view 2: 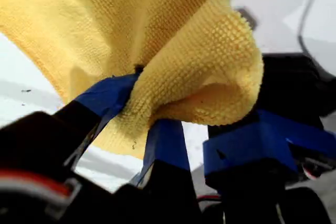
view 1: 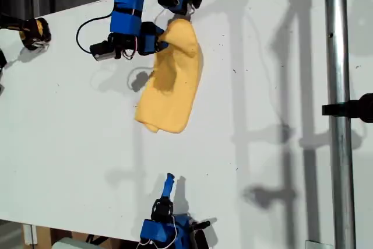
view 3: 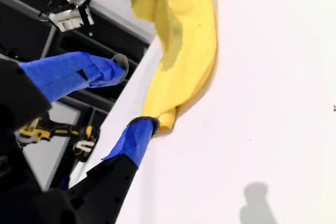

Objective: Grasp corners of a towel and fold twice.

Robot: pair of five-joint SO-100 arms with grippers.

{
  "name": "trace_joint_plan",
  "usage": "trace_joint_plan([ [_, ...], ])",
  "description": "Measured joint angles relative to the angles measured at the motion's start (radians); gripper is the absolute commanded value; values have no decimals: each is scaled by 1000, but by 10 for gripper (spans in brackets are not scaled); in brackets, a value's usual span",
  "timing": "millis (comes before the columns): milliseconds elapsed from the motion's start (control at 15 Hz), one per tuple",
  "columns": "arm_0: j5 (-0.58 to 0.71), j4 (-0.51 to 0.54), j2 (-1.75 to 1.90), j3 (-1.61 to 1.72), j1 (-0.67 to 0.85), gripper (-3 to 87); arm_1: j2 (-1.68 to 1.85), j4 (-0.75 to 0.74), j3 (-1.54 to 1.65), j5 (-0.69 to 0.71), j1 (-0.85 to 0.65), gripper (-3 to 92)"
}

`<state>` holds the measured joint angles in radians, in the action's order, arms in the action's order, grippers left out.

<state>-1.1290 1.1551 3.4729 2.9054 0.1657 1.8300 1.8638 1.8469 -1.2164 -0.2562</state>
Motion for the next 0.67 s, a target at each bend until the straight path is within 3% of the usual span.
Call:
trace_joint_plan([
  [67,0,0,0,0,2,174,15,-35,-69,8,31,-1],
  [267,9,0,0,0,2,173,-12,-365,-195,120,23,-1],
  [667,6,0,0,0,-23,172,-245,-730,-299,160,-110,-1],
])
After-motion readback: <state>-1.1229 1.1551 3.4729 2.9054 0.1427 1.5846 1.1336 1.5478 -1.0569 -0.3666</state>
